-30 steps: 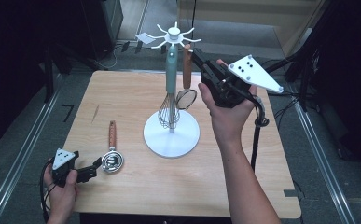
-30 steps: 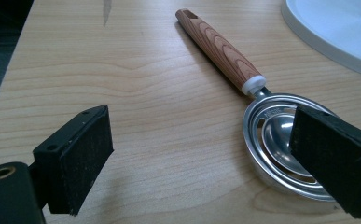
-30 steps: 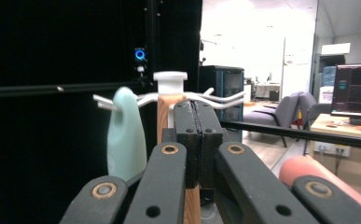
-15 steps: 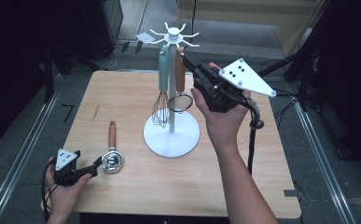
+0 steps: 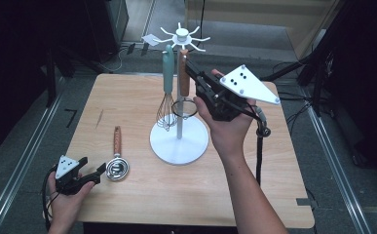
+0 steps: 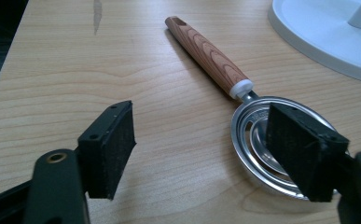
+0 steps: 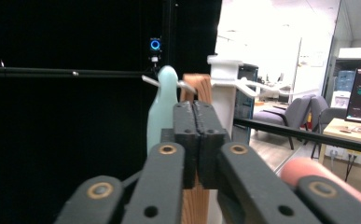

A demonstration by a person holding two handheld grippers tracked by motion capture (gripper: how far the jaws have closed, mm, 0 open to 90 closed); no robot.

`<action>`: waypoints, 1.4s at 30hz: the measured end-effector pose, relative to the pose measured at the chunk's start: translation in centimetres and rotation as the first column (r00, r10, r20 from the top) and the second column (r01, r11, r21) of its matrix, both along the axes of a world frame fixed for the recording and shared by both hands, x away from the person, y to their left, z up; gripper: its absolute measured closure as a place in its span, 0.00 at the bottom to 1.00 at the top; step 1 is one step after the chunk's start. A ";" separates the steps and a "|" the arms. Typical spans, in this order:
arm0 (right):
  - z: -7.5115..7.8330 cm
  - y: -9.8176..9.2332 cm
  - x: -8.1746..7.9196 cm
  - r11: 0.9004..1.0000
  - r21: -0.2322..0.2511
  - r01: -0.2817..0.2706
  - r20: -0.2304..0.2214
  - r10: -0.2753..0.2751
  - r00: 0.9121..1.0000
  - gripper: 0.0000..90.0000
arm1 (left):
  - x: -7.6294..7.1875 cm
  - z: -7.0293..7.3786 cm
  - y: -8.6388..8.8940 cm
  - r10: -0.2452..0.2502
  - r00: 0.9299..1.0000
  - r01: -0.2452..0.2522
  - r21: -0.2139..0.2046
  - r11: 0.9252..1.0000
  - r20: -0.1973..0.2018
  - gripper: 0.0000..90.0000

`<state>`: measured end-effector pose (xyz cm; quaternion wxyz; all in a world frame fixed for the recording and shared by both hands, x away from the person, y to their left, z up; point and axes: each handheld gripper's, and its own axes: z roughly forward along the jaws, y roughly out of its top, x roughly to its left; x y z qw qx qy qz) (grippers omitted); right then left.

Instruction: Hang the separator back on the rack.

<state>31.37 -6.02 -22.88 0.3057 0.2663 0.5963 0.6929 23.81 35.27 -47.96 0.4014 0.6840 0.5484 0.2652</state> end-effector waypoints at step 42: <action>-16.8 -9.5 -2.5 0.979 -0.119 0.164 -0.324 -0.195 0.926 0.76 | 1.1 -0.5 -0.6 -0.139 0.979 0.125 -0.103 0.987 -0.147 0.82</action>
